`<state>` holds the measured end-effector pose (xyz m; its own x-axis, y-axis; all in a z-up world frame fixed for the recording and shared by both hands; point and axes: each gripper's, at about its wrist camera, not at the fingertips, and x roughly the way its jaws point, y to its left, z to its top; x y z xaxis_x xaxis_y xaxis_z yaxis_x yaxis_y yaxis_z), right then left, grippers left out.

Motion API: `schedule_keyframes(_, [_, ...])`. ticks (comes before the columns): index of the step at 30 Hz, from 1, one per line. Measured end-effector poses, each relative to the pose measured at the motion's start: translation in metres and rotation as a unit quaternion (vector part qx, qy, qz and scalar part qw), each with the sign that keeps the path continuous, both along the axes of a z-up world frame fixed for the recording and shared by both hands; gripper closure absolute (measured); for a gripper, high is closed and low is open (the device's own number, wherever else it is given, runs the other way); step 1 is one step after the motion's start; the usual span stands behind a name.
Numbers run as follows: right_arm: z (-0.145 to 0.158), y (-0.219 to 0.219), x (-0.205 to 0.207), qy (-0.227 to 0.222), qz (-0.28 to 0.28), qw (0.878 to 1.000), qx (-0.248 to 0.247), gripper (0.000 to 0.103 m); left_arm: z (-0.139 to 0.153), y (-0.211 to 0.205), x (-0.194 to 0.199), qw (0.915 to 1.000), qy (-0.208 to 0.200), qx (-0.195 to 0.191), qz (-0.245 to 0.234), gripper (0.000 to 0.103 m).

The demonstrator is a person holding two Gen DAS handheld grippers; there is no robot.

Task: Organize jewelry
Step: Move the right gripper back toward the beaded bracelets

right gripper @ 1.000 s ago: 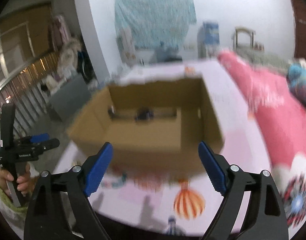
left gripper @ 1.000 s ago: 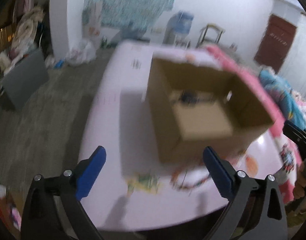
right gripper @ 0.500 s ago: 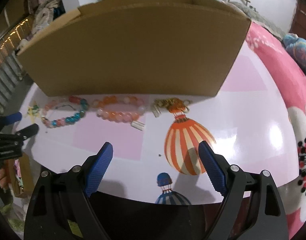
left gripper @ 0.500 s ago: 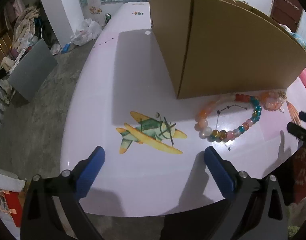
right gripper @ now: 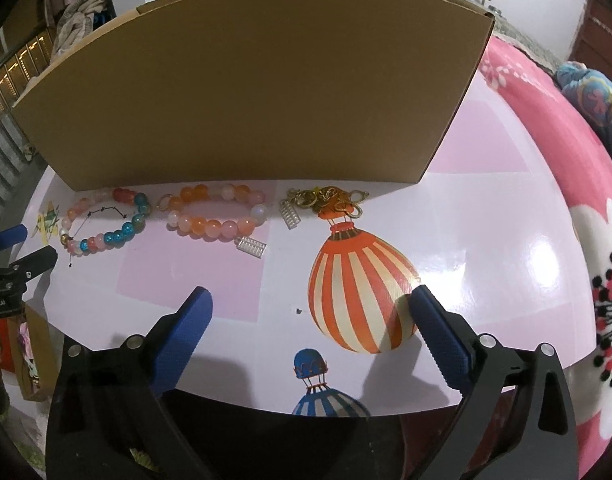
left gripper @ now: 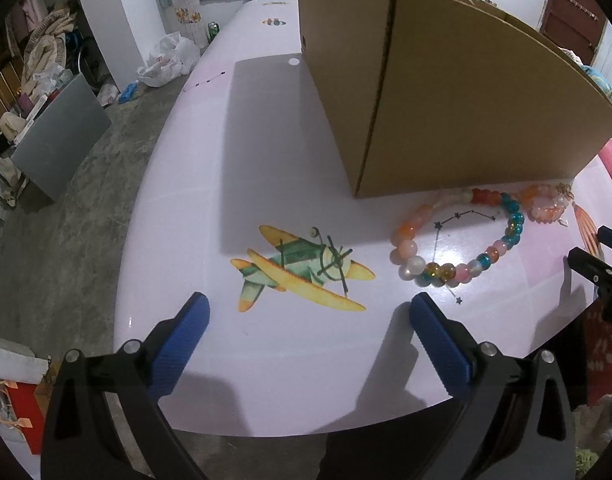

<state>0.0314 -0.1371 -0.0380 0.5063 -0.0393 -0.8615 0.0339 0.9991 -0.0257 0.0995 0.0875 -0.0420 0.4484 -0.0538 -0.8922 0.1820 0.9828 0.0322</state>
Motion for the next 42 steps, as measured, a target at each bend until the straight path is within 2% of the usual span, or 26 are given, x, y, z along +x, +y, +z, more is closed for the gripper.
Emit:
schedule_keyframes(19, [-0.004, -0.003, 0.014, 0.021, 0.002, 1.0, 0.0, 0.008, -0.002, 0.003, 0.002, 1.0, 0.005, -0.008, 0.002, 0.004])
schedule_keyframes(37, [-0.005, -0.003, 0.011, 0.006, 0.011, 1.0, -0.001, 0.008, -0.002, 0.002, 0.0, 1.0, -0.005, -0.008, 0.0, 0.004])
schedule_keyframes(40, [-0.002, -0.007, 0.011, 0.004, 0.014, 1.0, 0.014, 0.008, -0.001, 0.001, -0.001, 0.9999, -0.011, -0.004, -0.006, 0.004])
schedule_keyframes(42, [0.003, -0.013, 0.008, -0.009, 0.012, 0.999, 0.052, 0.008, 0.0, 0.0, -0.002, 0.9998, -0.016, 0.002, -0.008, 0.004])
